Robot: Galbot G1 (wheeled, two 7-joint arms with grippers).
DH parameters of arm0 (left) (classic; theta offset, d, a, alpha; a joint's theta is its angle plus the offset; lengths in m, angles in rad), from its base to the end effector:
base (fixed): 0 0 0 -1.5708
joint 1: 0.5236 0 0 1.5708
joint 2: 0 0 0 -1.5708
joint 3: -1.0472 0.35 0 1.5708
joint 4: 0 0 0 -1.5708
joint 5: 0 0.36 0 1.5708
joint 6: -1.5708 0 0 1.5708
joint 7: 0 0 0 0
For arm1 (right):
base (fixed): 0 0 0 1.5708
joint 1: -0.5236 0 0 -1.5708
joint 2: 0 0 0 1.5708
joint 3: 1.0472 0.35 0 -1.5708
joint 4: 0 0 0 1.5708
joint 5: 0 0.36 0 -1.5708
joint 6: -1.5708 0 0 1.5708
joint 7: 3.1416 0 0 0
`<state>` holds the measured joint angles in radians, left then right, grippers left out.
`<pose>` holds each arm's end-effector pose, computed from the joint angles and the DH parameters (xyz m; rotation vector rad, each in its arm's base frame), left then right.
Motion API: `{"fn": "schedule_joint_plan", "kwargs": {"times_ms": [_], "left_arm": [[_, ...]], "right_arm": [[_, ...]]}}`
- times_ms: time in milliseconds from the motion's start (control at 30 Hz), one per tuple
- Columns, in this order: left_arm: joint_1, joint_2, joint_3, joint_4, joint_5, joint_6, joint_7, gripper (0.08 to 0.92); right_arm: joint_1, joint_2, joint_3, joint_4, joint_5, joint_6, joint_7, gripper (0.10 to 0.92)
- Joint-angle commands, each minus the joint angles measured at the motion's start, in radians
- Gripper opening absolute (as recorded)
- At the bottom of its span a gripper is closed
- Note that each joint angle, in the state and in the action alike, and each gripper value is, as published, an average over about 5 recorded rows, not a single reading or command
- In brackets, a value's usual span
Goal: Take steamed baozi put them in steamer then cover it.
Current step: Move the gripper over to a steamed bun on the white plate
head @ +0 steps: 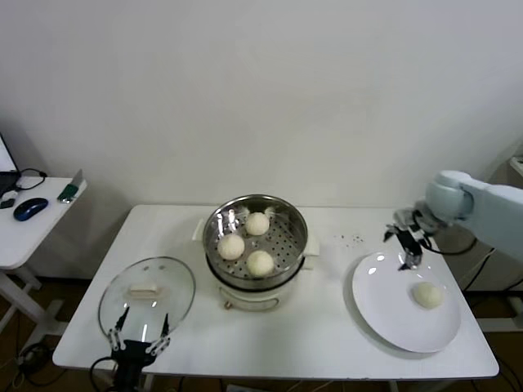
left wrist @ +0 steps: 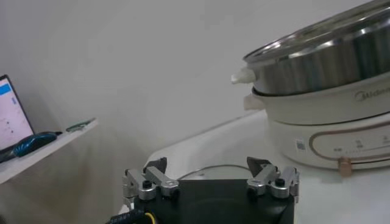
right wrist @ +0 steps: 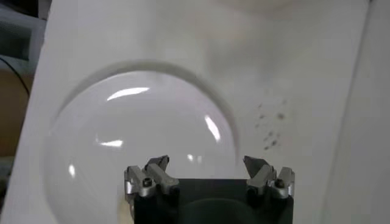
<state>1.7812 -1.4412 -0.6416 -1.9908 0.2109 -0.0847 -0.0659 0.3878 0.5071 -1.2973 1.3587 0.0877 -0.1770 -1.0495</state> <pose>0.1107 0.0646 -0.3646 0.0651 -2.8746 -0.5680 0.4884 -0.2066 -0.1547 1.2291 -1.2678 1.3874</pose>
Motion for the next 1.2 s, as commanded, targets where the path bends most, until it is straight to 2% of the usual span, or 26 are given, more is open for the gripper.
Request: {"fn": "schedule_joint_plan", "kwargs": {"times_ms": [33,700,1200], "left_arm": [[0.003,-0.006,0.002,0.001,0.006,0.000,0.000,0.823],[0.027,-0.023,-0.009,-0.002,0.023,-0.004,-0.003,0.823],[0.015,-0.029,-0.013,0.010,0.033,0.002,-0.005,0.823]], "right_arm": [[-0.396,-0.138,0.330,-0.054,-0.198,0.000,-0.052,0.823],[-0.448,0.003,0.432,-0.210,-0.283,0.058,-0.028,0.823],[-0.445,0.062,0.419,-0.247,-0.294,0.073,-0.040,0.823]]}}
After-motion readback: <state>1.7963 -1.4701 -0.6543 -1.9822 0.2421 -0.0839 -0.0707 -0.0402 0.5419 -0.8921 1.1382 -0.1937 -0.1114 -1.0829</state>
